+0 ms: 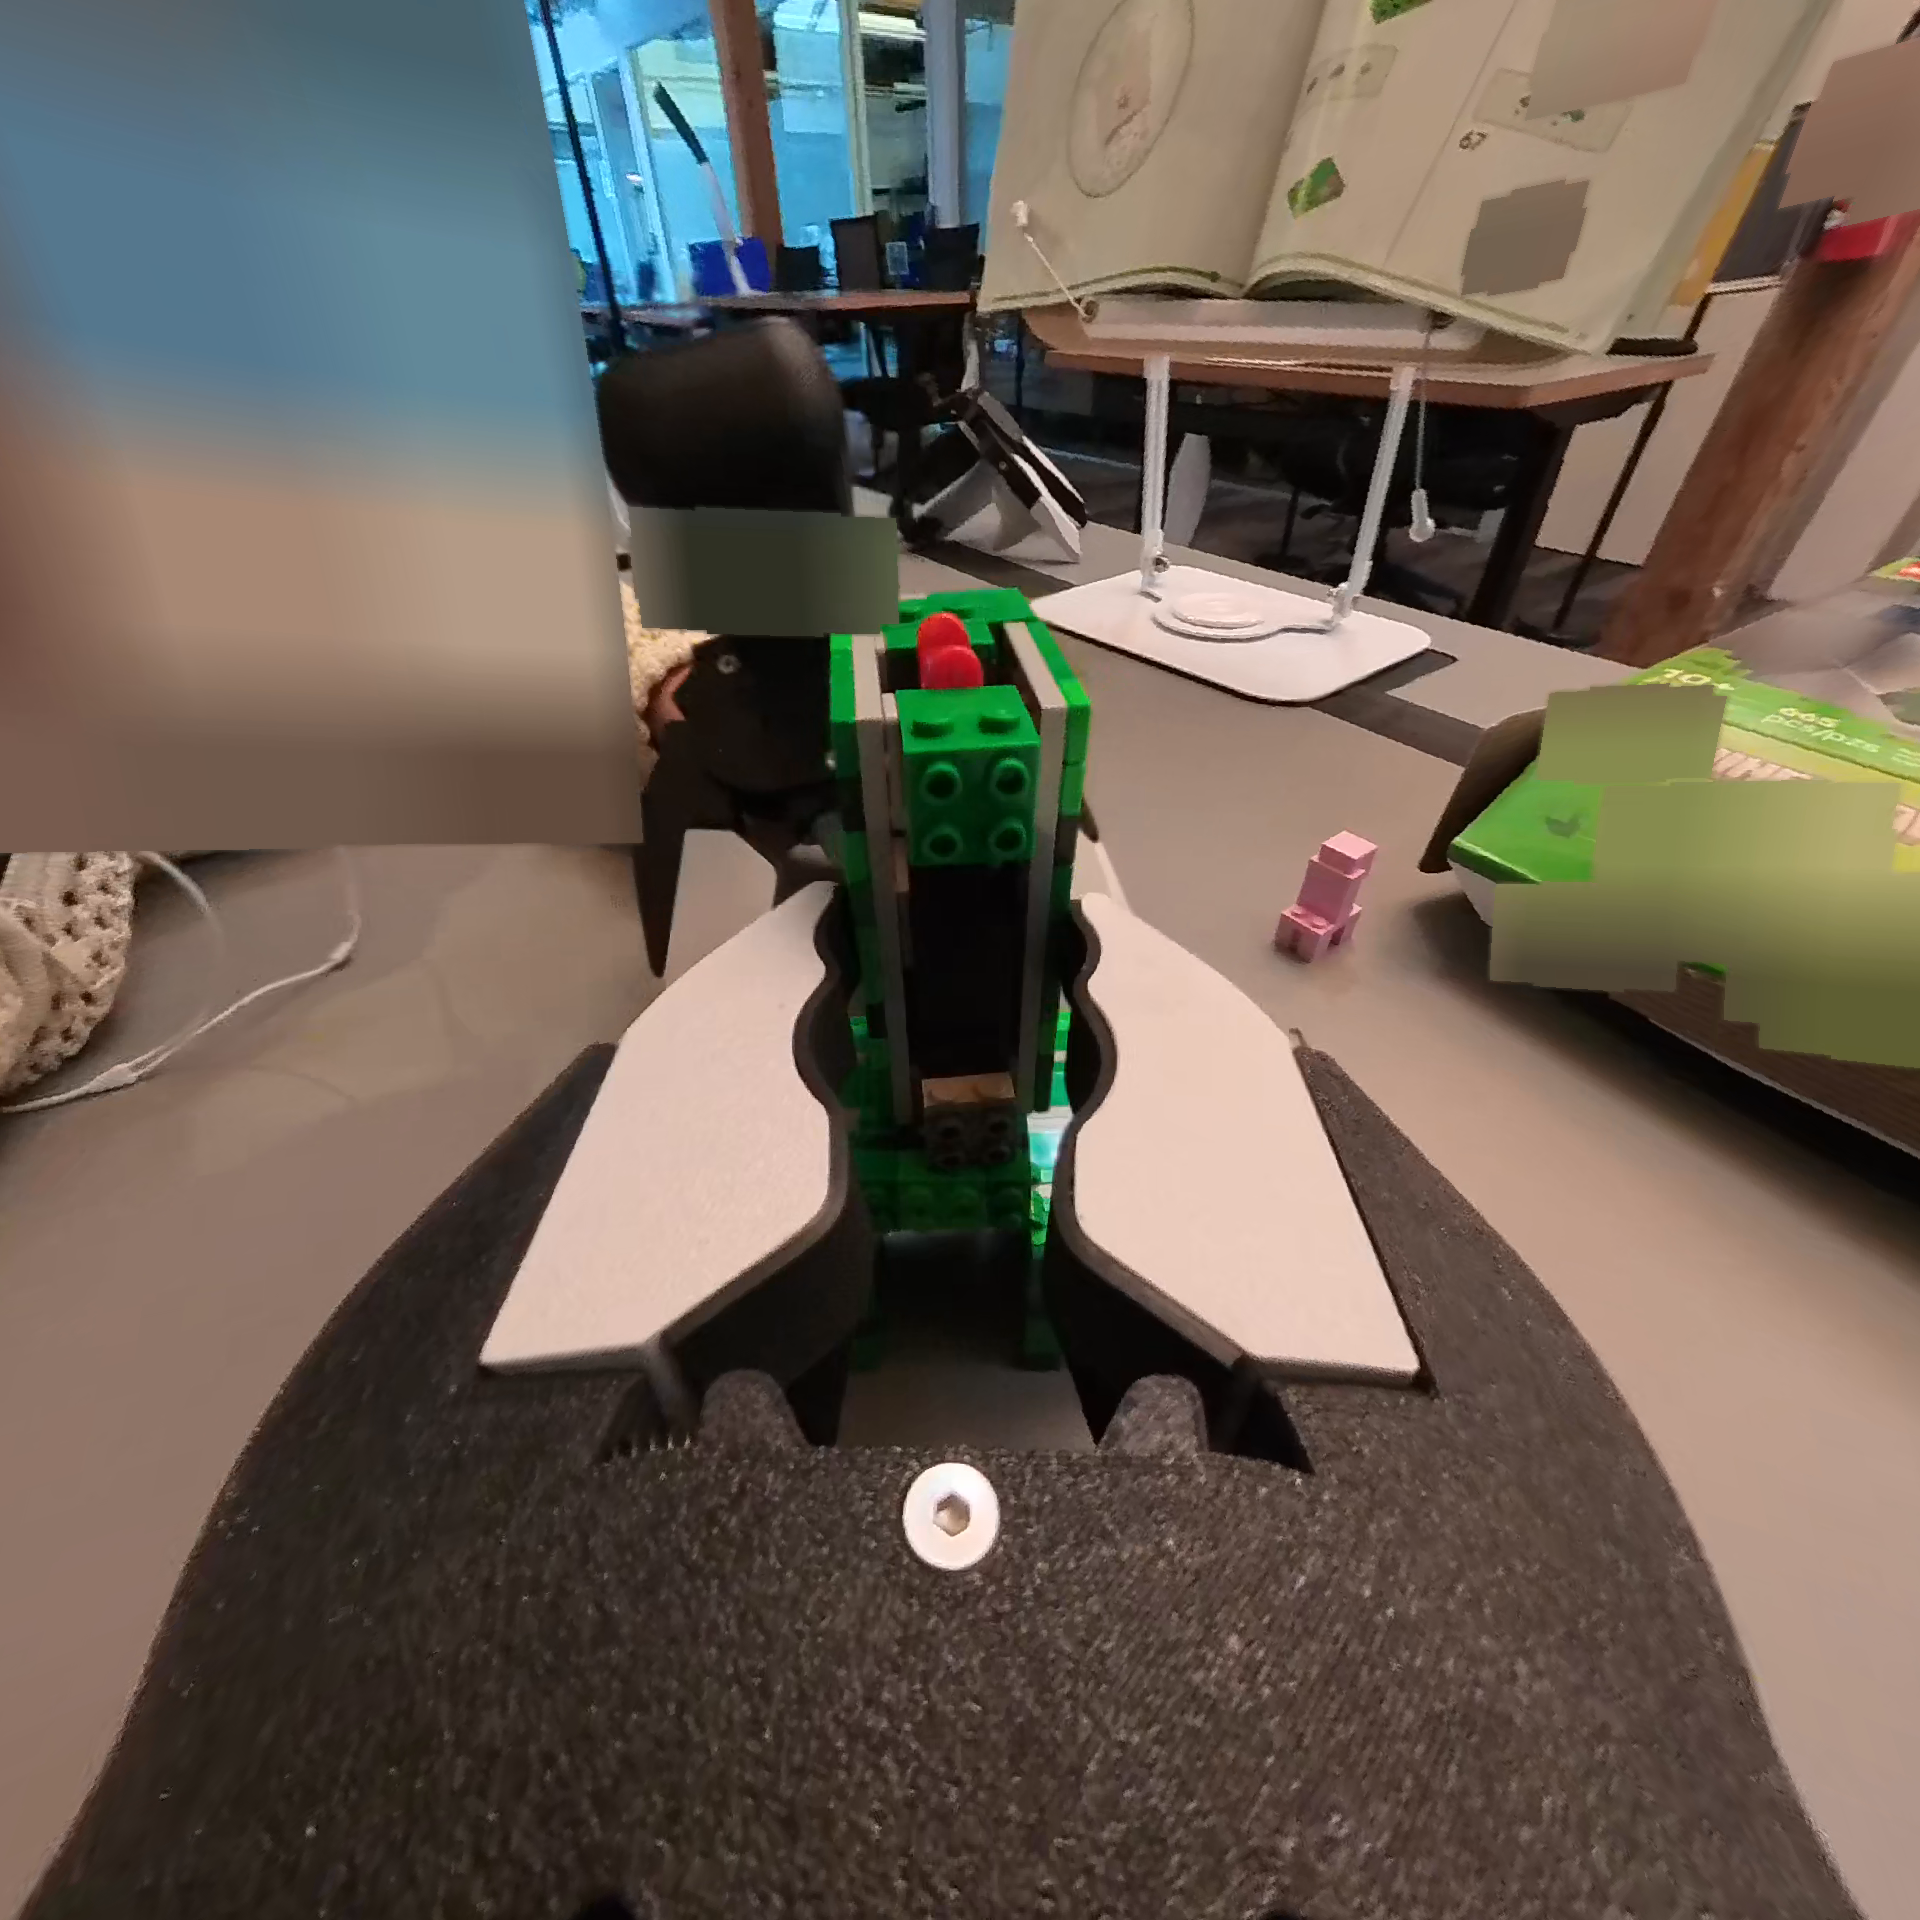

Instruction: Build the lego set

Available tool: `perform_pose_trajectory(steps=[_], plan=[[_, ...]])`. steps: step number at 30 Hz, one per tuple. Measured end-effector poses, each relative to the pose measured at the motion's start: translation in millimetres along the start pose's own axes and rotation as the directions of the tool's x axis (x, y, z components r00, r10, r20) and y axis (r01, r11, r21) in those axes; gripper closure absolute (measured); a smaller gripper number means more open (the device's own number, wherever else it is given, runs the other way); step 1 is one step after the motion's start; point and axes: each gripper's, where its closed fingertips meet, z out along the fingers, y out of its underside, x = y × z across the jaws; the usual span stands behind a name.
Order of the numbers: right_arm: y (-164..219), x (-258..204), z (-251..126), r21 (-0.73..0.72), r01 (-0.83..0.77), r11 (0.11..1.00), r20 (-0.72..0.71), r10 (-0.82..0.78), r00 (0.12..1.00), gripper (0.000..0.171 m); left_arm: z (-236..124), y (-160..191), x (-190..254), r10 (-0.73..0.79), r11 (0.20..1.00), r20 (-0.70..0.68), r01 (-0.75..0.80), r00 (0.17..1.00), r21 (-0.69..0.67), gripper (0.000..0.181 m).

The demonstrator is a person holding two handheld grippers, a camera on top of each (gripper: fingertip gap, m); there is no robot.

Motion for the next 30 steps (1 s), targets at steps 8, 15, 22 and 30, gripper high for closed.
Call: perform_pose_trajectory(steps=[8, 15, 22, 30], plan=[[1, -2, -5, -0.006, 0.011, 1.0, 0.03, -0.011, 0.999, 0.134, -8, -2, 30, -0.036, 0.999, 0.005, 0.036, 0.999, -0.006, 0.06], [1, 1, -4, -0.023, 0.024, 0.999, -0.028, -0.024, 0.999, 0.133, -22, -16, 4, -0.081, 0.985, 0.032, 0.075, 0.996, 0.157, 0.063], [1, 0, -5, -0.013, 0.01, 1.0, -0.022, -0.01, 1.0, 0.132, -34, -31, 2, -0.091, 0.967, 0.08, 0.069, 0.993, 0.246, 0.093], [-2, 0, -10, 0.0, 0.013, 1.0, -0.015, -0.013, 1.0, 0.127, -38, -41, 13, -0.067, 0.959, 0.066, 0.046, 0.996, 0.279, 0.106]])
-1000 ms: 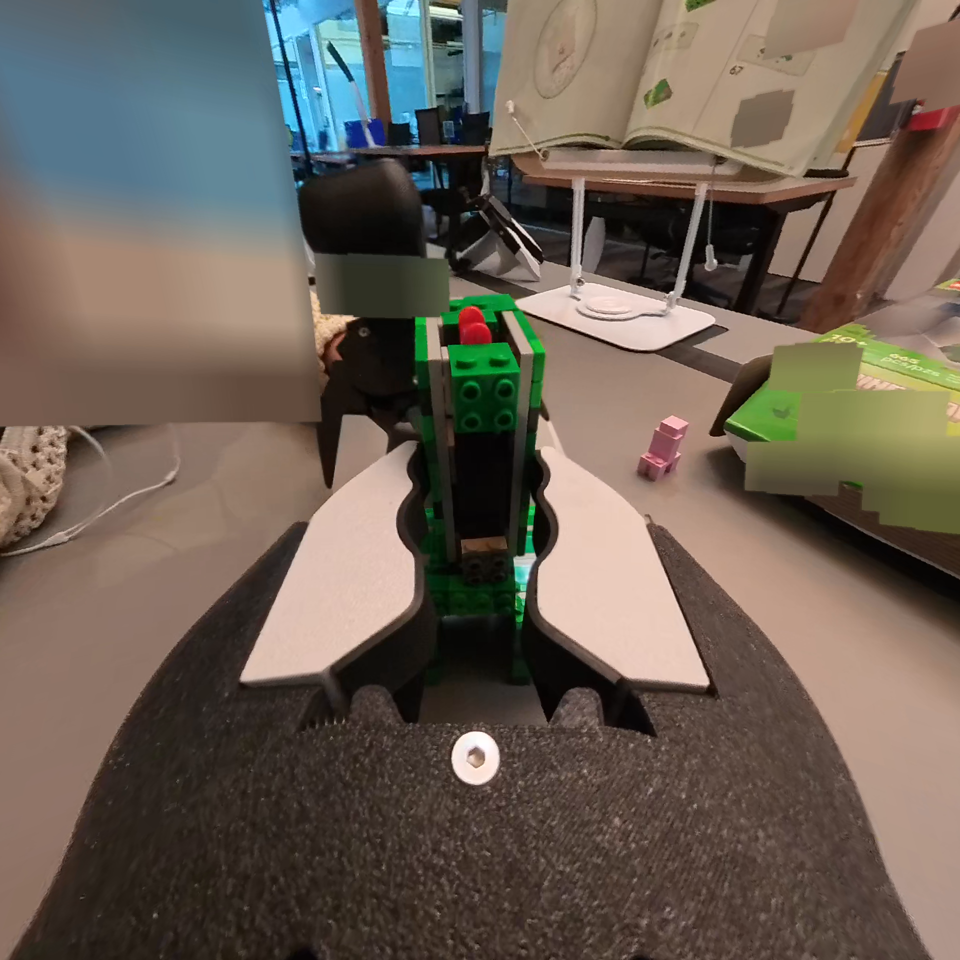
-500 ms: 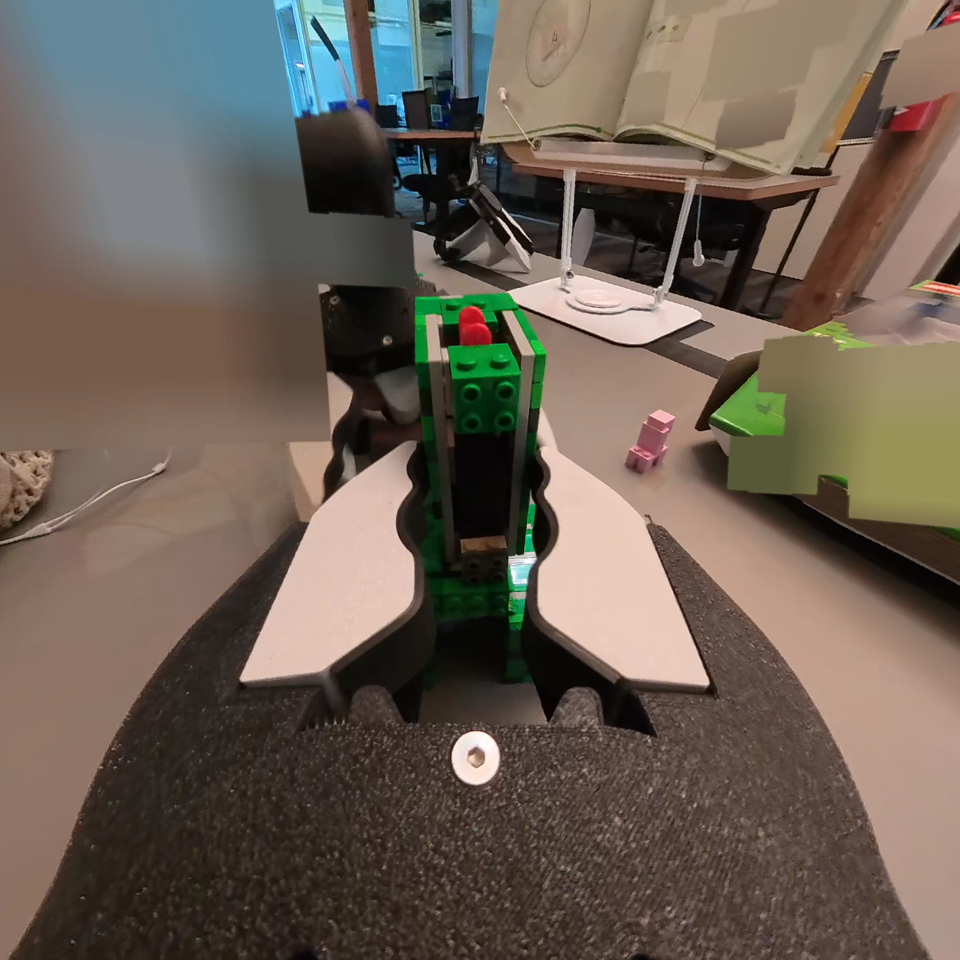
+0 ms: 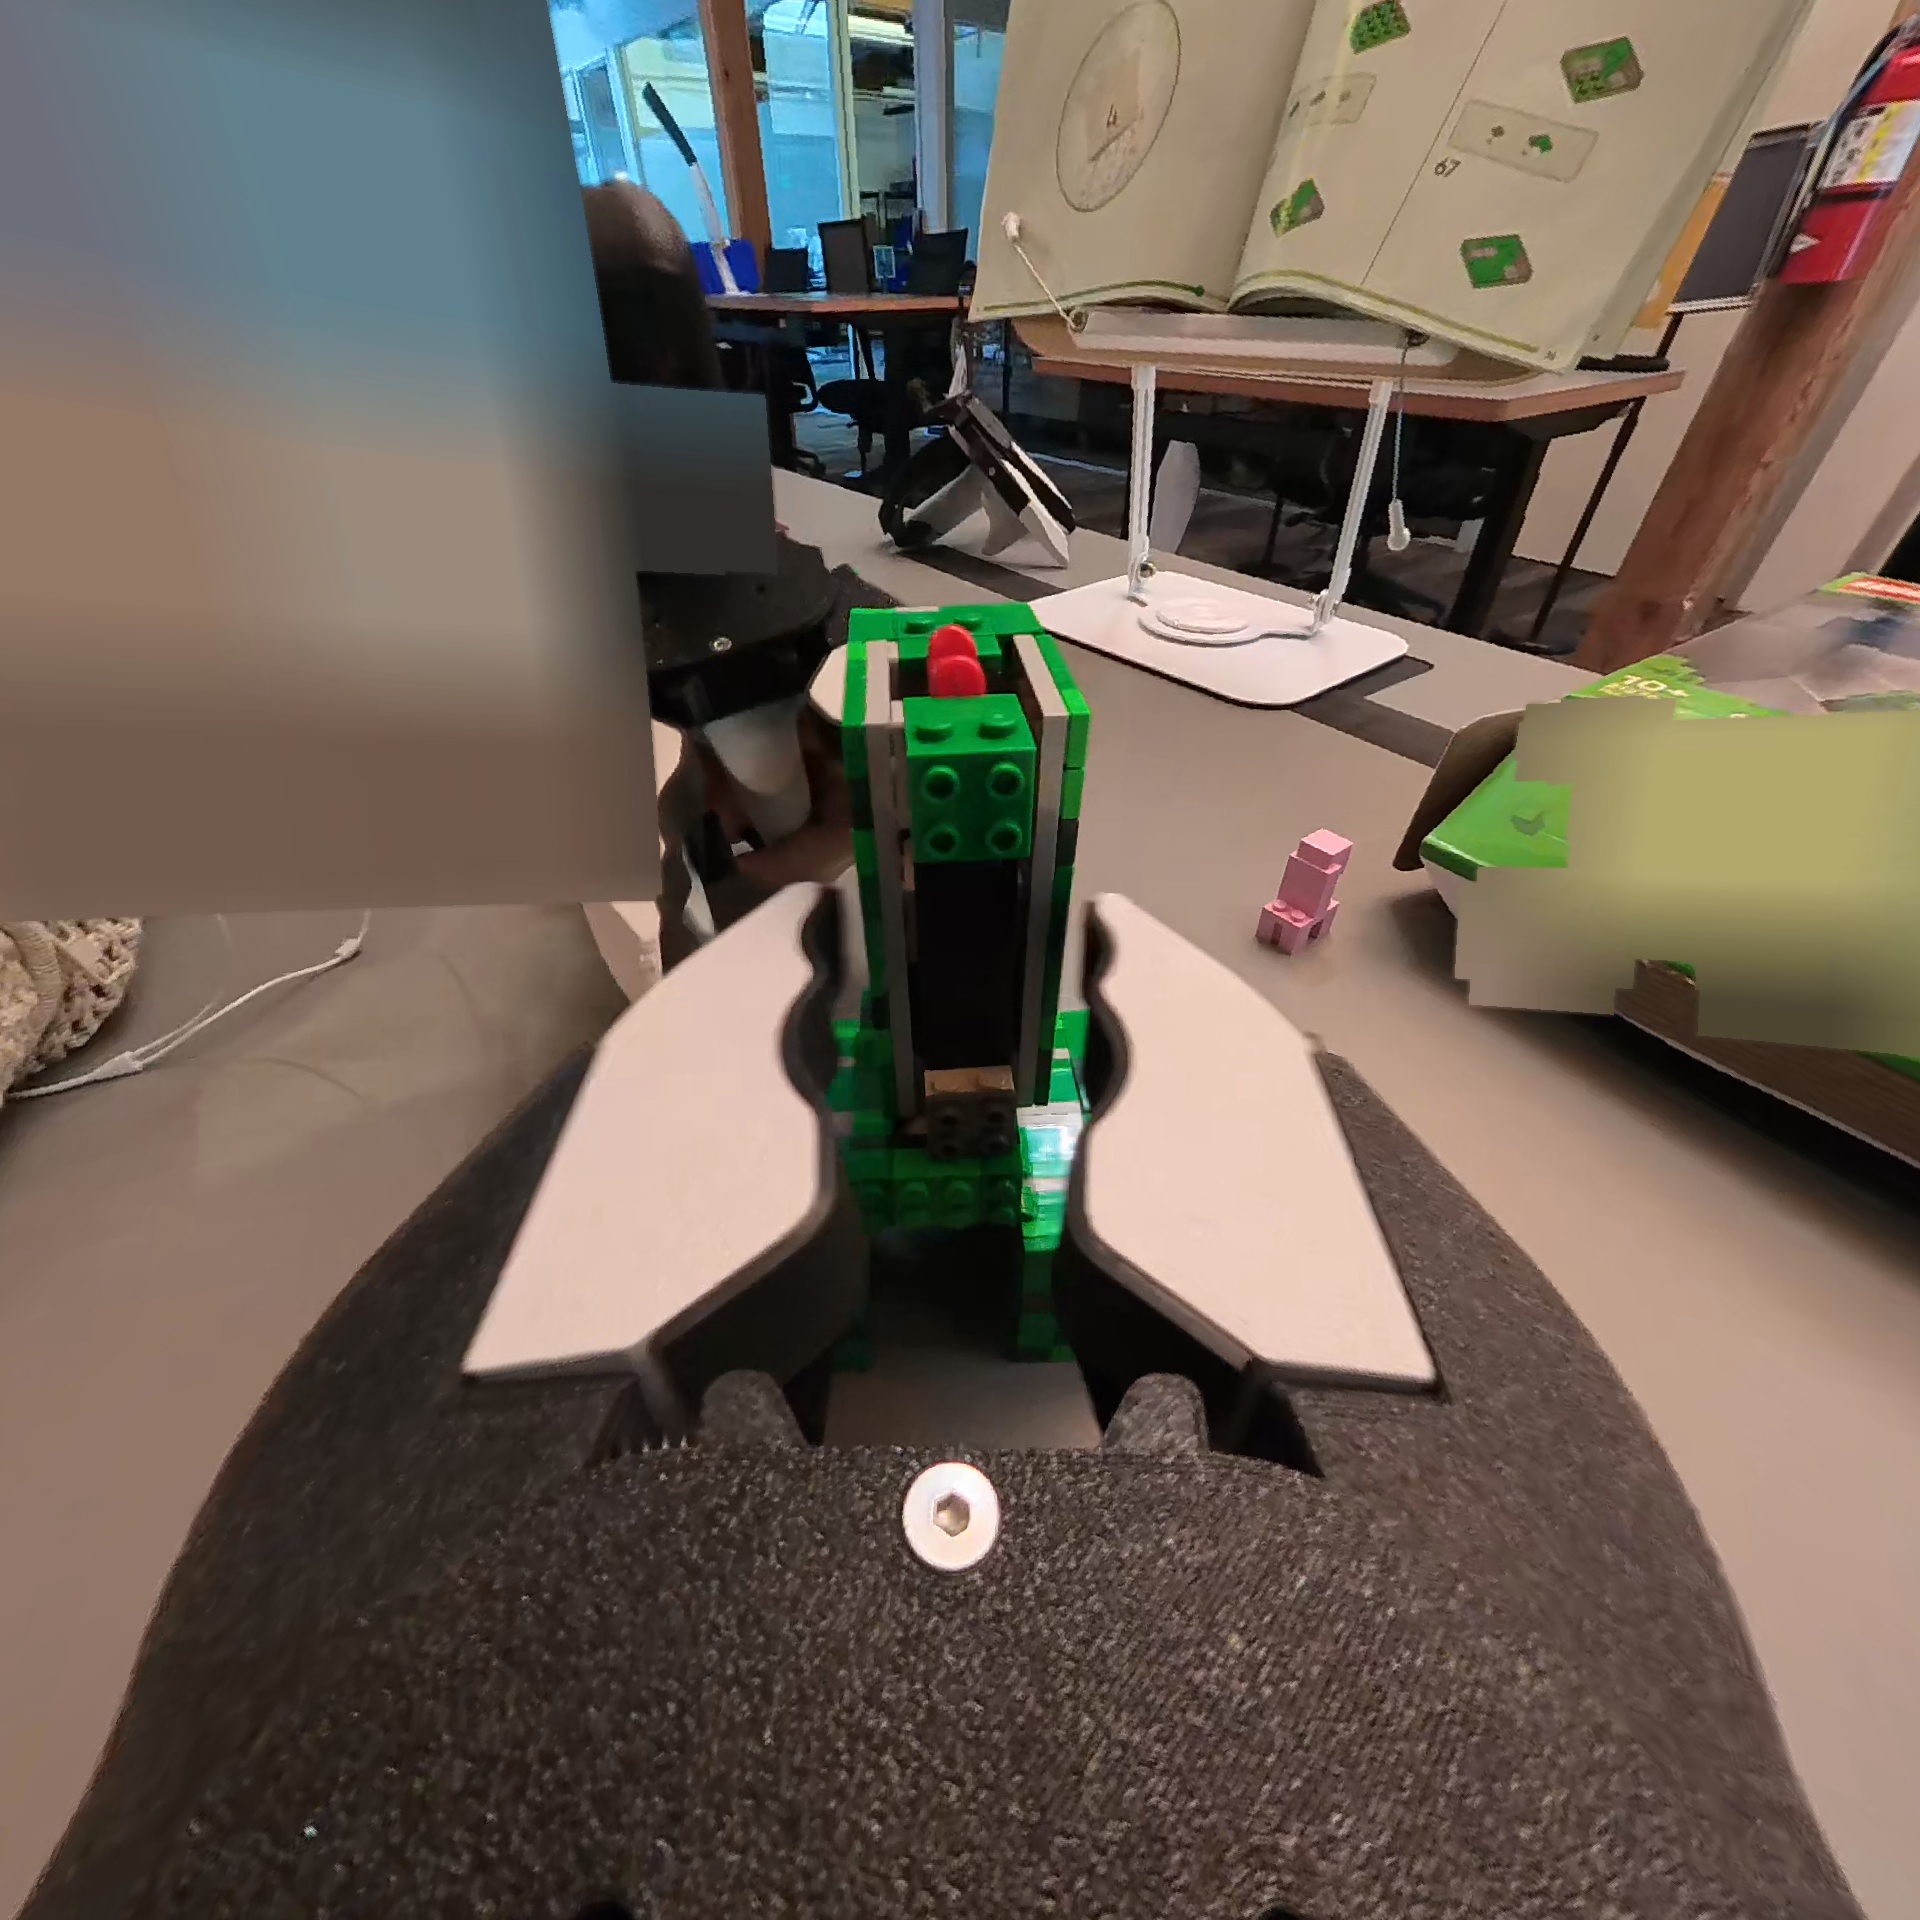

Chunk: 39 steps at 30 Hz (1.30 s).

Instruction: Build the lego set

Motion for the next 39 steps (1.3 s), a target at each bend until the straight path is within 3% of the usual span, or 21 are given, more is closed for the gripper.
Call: perform_pose_trajectory(steps=[6, 19, 28, 39], plan=[[19, 7, -10, -0.129, 0.012, 0.992, -0.019, -0.015, 1.0, 0.106, 2, 0, 2, 0.028, 1.0, 0.01, -0.028, 1.0, -0.008, 0.102], [55, 2, -8, -0.349, 0.043, 0.936, 0.009, -0.043, 0.999, 0.119, 3, -2, 3, 0.025, 1.0, 0.0, -0.025, 1.0, 0.004, 0.097], [52, -1, -3, -0.328, 0.043, 0.944, 0.018, -0.039, 0.999, 0.124, 4, -2, 3, 0.024, 1.0, -0.001, -0.024, 1.0, 0.007, 0.096], [0, -1, 0, -0.035, -0.004, 0.999, -0.014, 0.003, 1.0, 0.126, 6, -3, 3, 0.029, 1.0, 0.003, -0.029, 1.0, 0.006, 0.095]])
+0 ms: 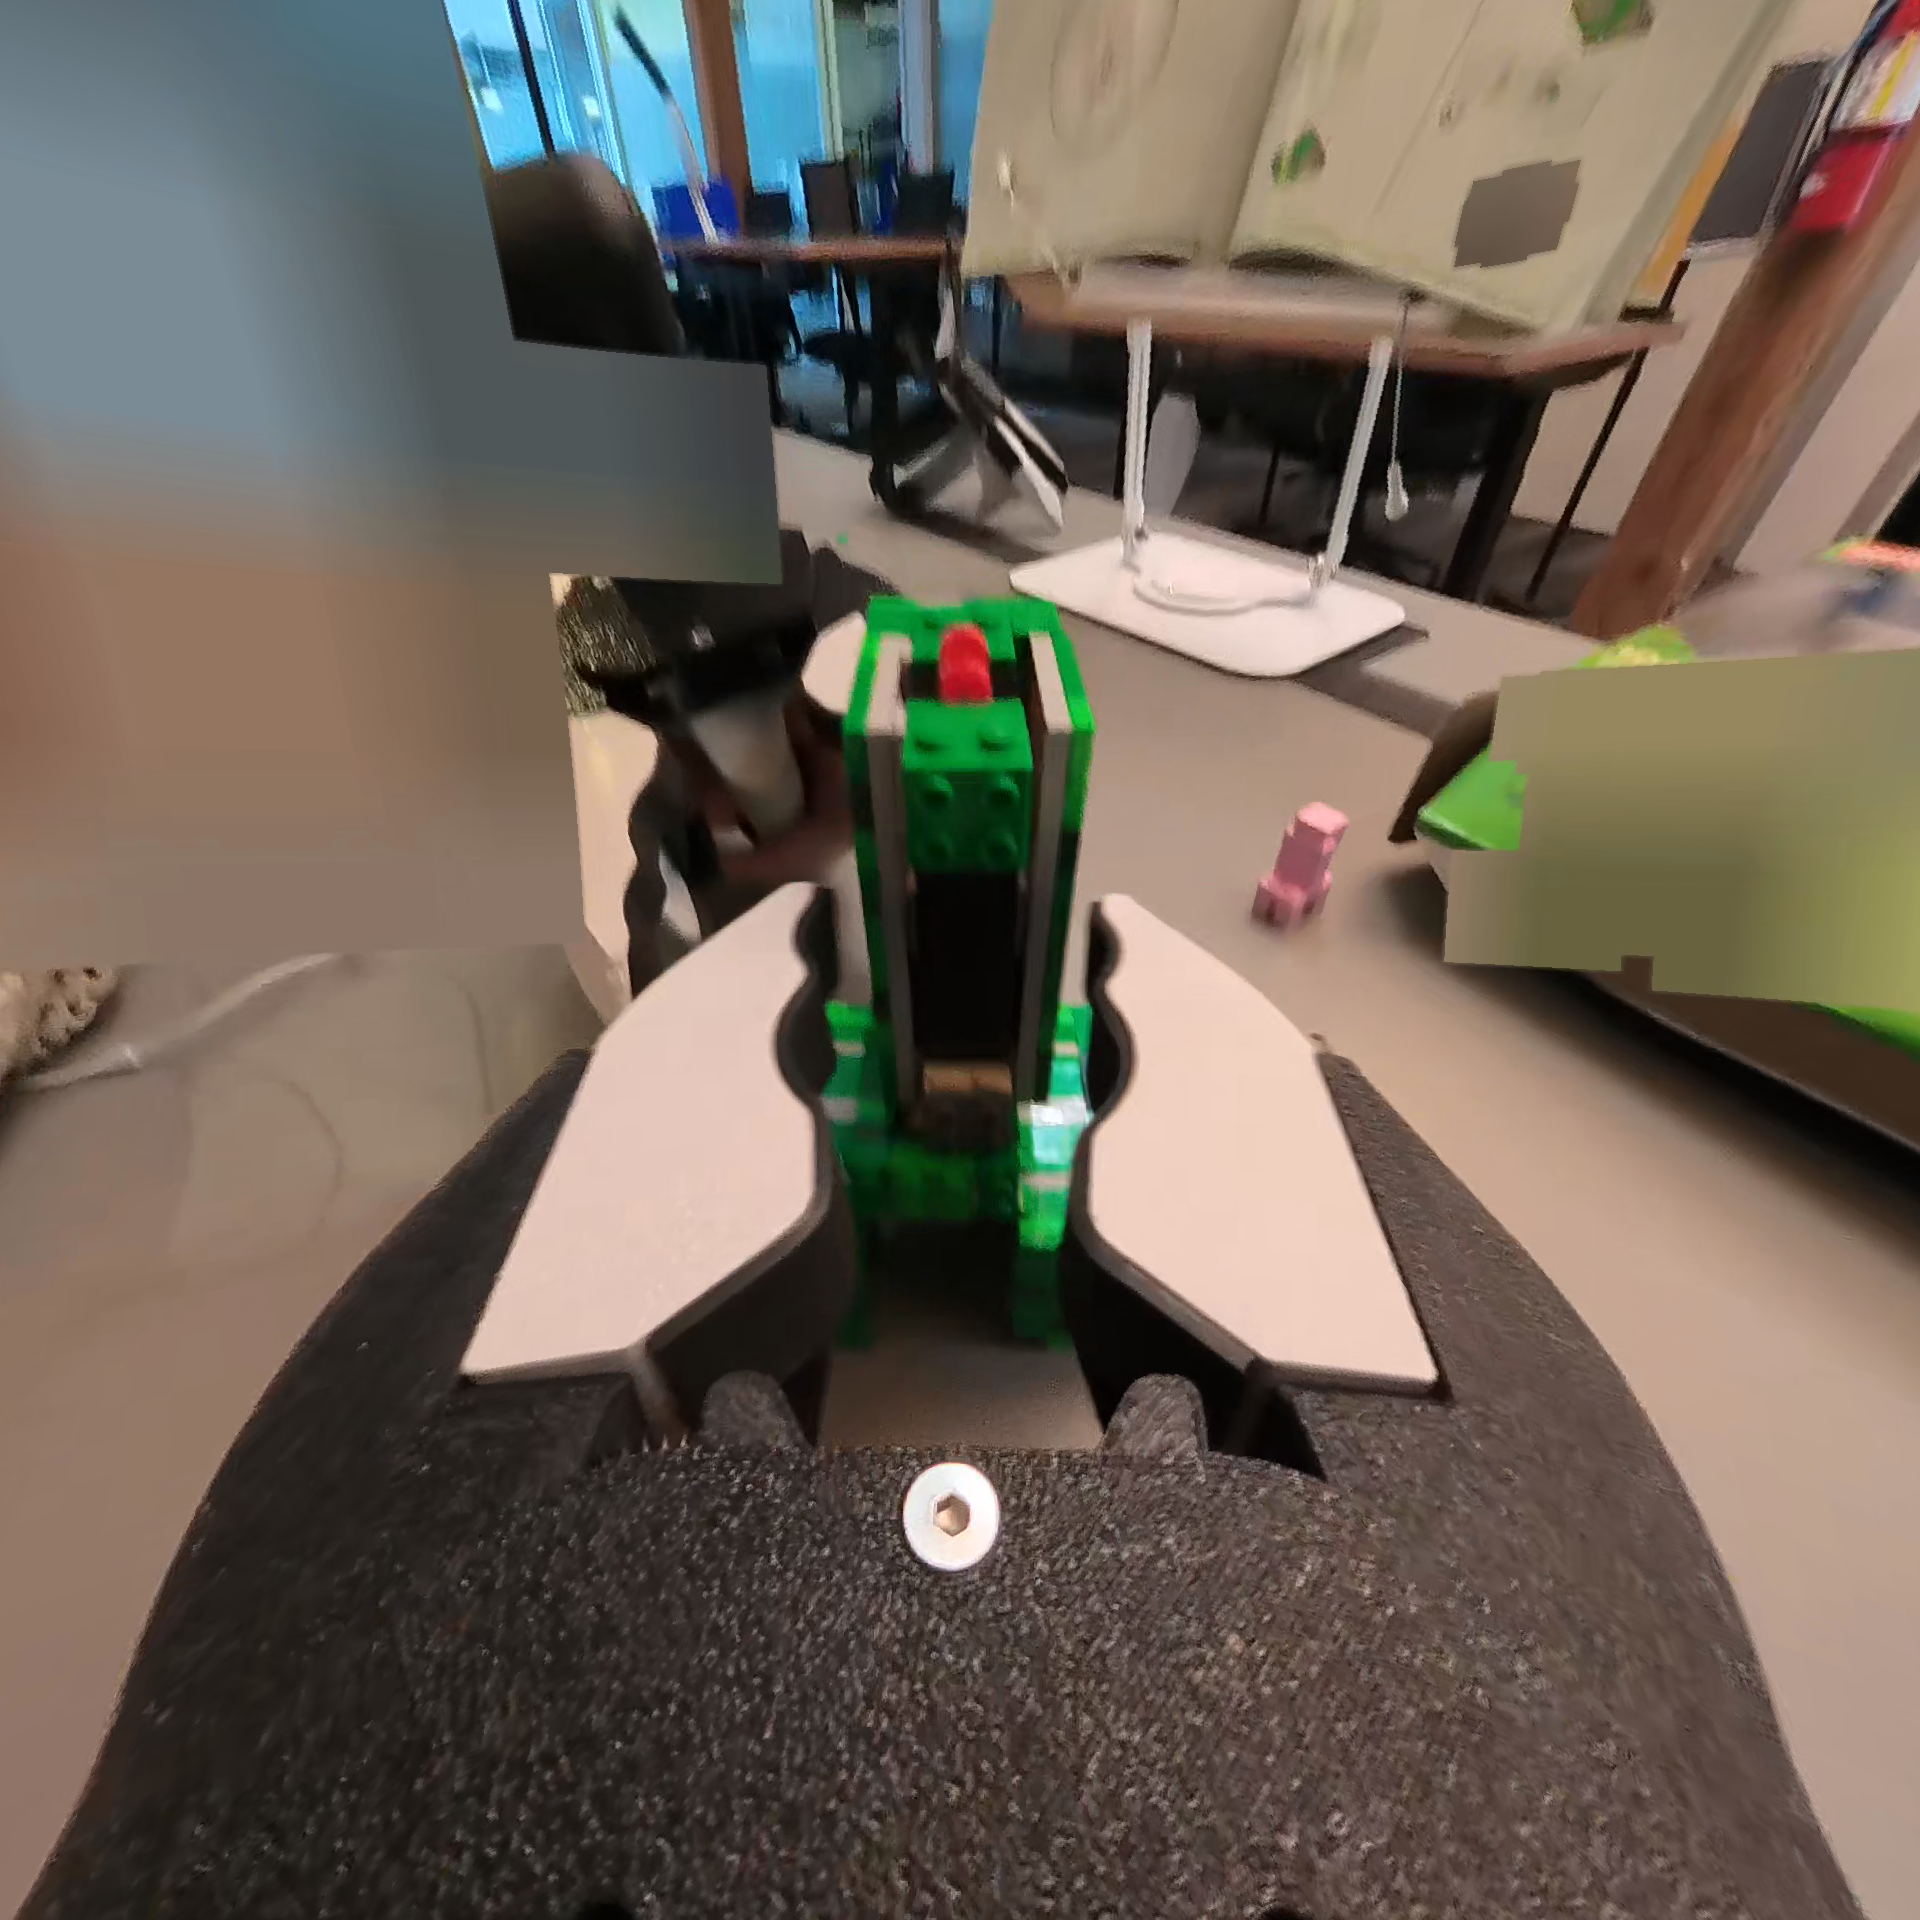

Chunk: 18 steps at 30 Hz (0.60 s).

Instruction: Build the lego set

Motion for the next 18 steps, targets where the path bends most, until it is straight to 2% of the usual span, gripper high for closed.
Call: perform_pose_trajectory(steps=[3, 12, 18], plan=[[-1.7, -1.3, 3.2, 0.009, 0.01, 1.0, -0.007, -0.01, 1.0, 0.134, -0.2, -0.3, 0.0, 0.006, 1.0, 0.006, -0.006, 1.0, -0.001, 0.095], [-6.5, 1.4, 0.5, 0.038, -0.023, 0.999, -0.013, 0.024, 1.0, 0.135, 2.6, -4.4, -0.6, 0.012, 1.0, 0.009, -0.012, 1.0, 0.001, 0.091], [-1.1, 2.7, -1.6, 0.006, -0.039, 0.999, -0.01, 0.039, 0.999, 0.134, 4.0, -4.3, 0.7, 0.028, 1.0, 0.009, -0.028, 1.0, -0.001, 0.093]])
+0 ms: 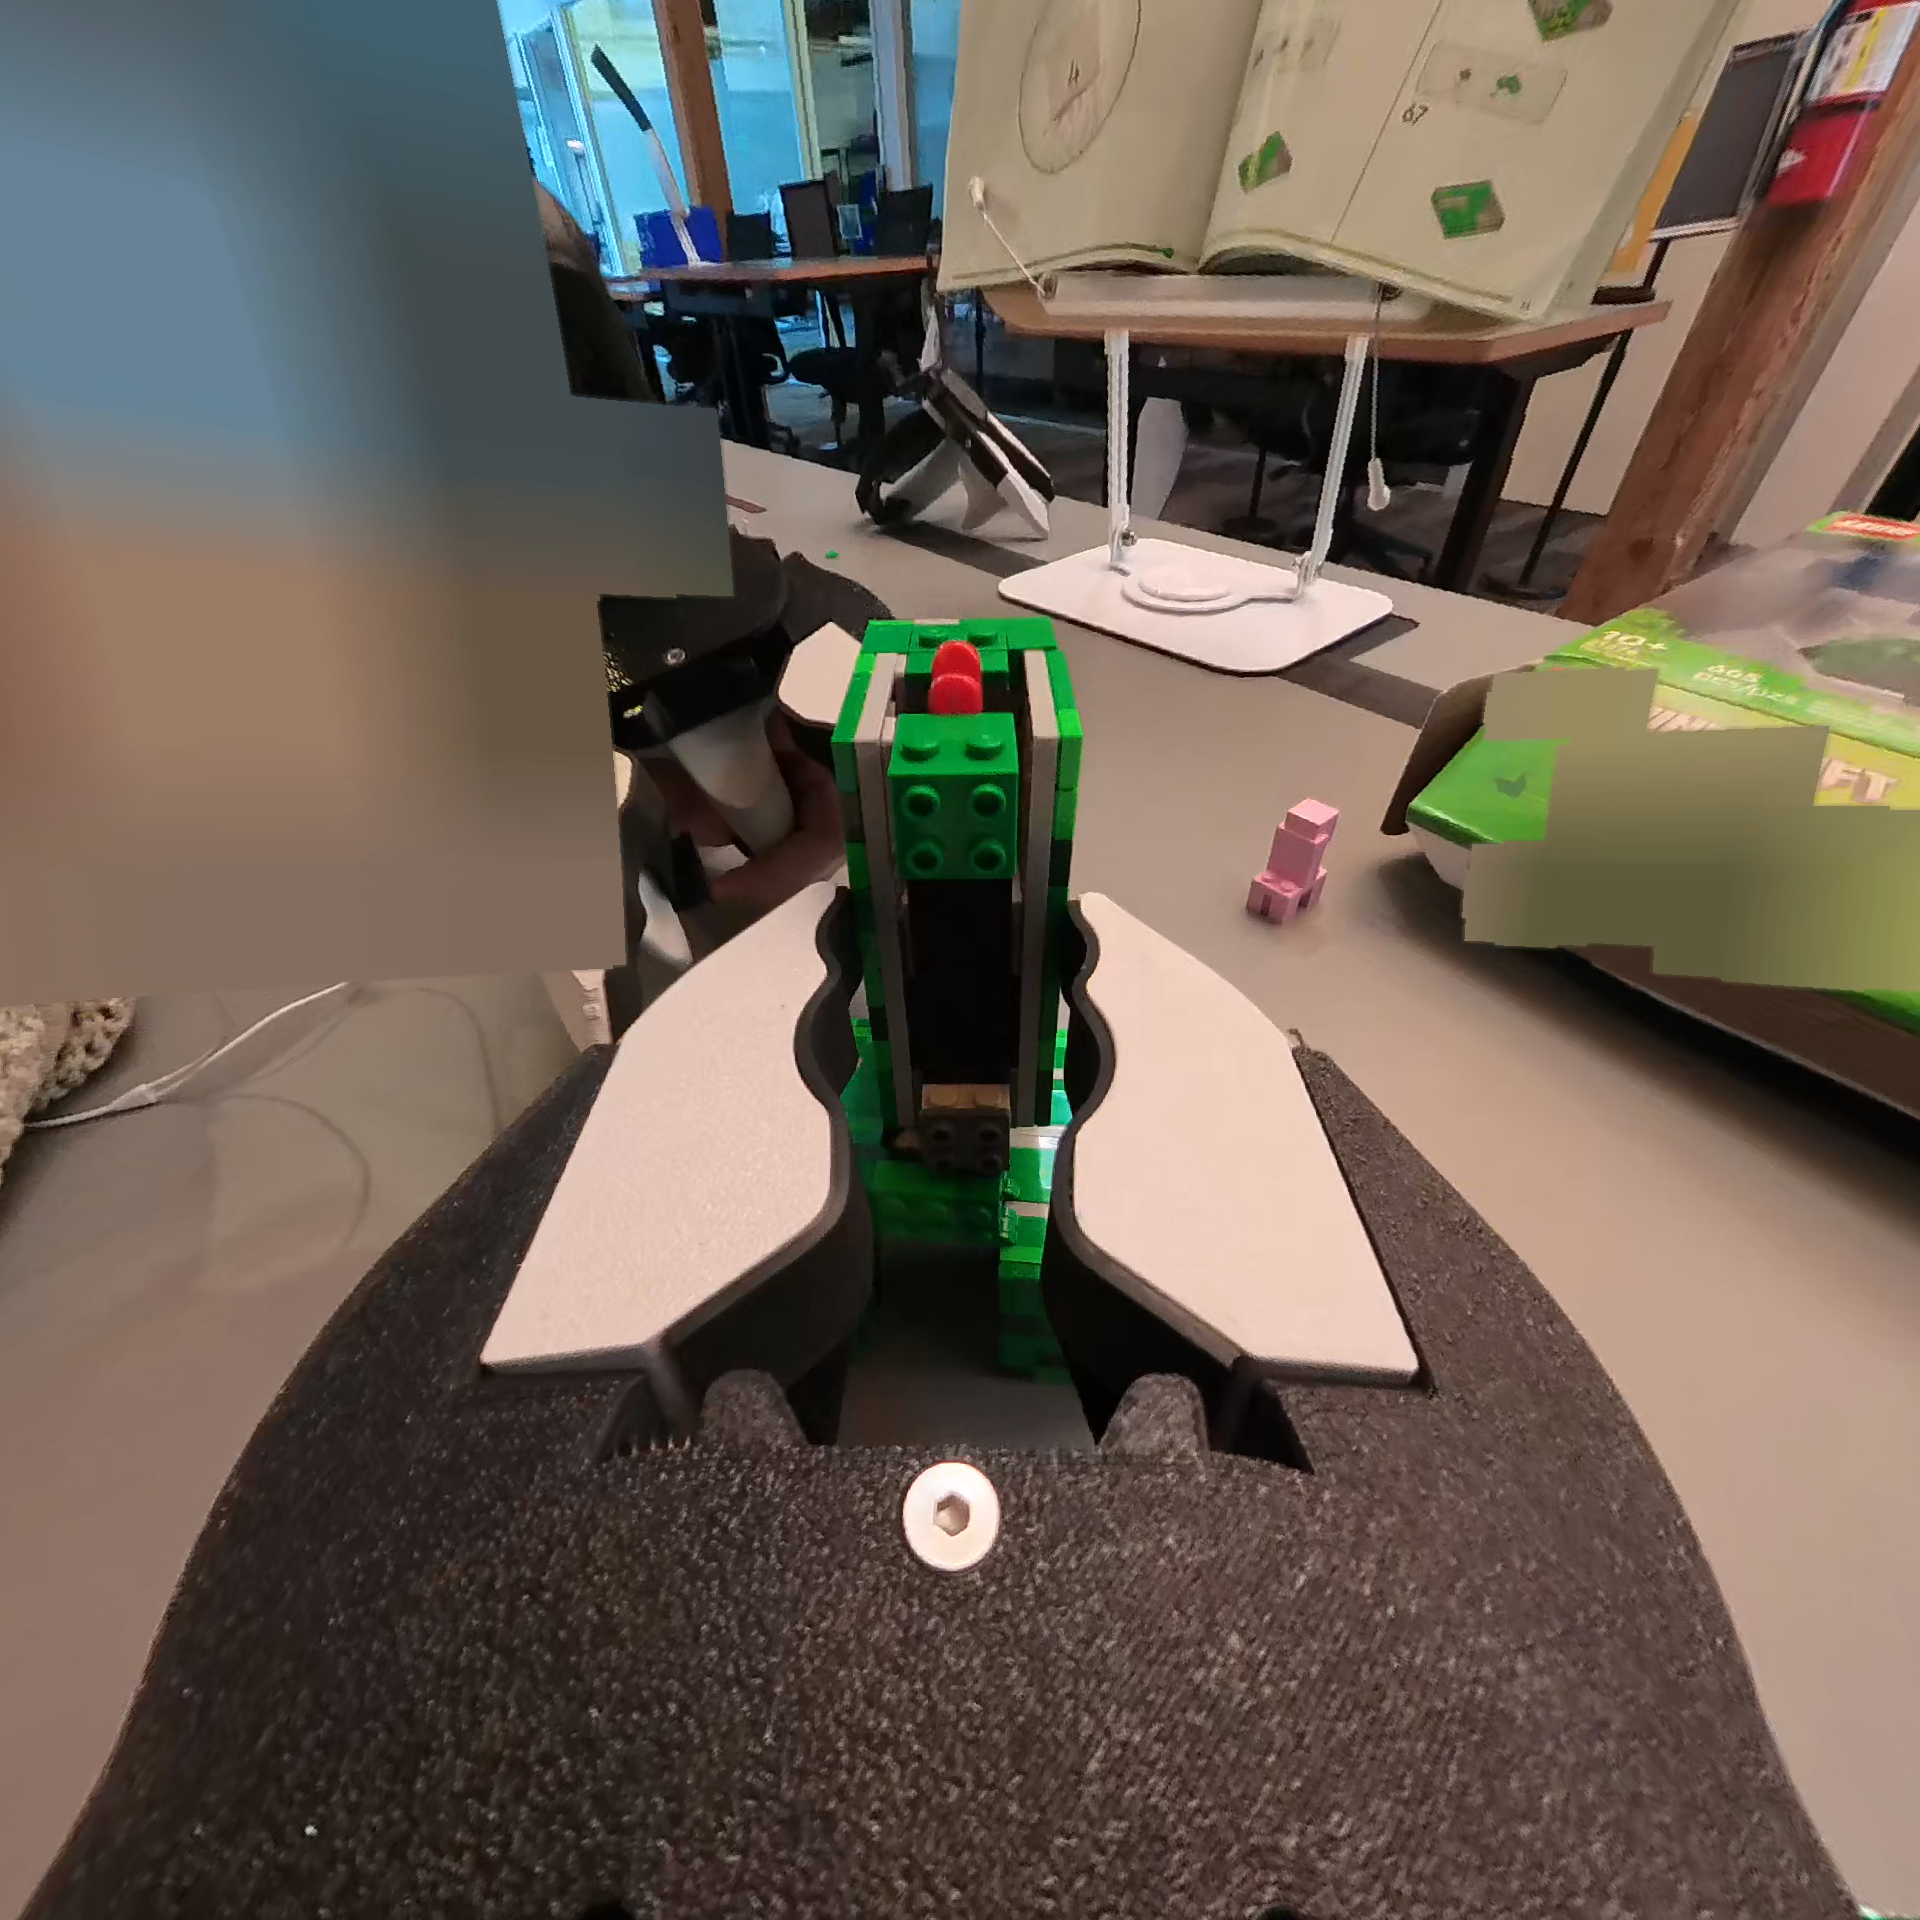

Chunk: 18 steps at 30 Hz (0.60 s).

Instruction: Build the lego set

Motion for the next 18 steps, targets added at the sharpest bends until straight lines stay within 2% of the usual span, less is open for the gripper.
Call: perform_pose_trajectory(steps=[6, 12, 18], plan=[[1, -2, -1, -0.017, 0.001, 1.0, 0.007, -0.001, 1.0, 0.134, 1, 0, 0, 0.003, 1.0, 0.003, -0.003, 1.0, 0.002, 0.094], [-2, -4, -7, -0.005, -0.01, 1.0, 0.028, 0.01, 1.0, 0.121, 1, 0, -1, 0.004, 1.0, 0.006, -0.004, 1.0, 0.003, 0.094], [22, 1, -21, -0.158, 0.044, 0.986, -0.01, -0.046, 0.999, 0.112, -6, 3, -5, 0.019, 1.0, 0.052, -0.019, 0.998, 0.005, 0.091]])
